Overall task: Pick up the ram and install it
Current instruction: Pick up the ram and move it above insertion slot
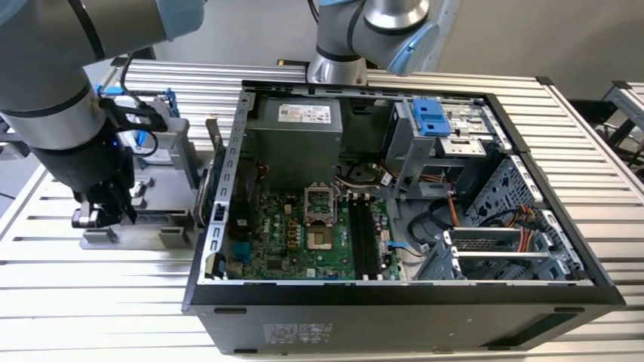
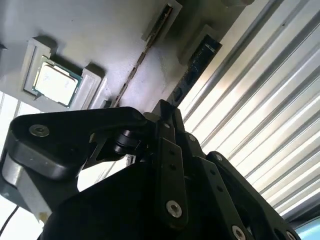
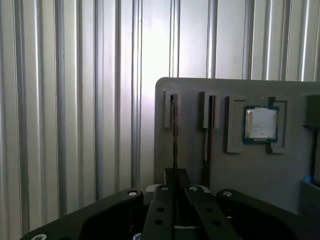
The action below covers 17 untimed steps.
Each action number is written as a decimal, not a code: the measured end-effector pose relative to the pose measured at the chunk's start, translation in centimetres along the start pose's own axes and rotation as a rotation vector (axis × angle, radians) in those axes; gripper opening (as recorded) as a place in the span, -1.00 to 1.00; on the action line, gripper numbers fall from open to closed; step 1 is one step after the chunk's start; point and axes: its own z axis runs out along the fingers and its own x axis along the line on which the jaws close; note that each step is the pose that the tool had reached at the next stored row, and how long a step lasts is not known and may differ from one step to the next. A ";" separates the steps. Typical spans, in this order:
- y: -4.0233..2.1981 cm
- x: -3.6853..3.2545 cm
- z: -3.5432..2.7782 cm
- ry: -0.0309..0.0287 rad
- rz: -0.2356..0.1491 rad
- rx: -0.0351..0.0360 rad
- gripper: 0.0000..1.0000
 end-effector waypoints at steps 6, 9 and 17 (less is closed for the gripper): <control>0.04 -0.05 -1.21 0.0000 0.000 0.0015 -1.00; 0.07 -0.08 -2.06 0.0000 0.000 0.0015 -1.00; 0.14 -0.16 -4.37 -0.0001 0.000 0.0016 -1.00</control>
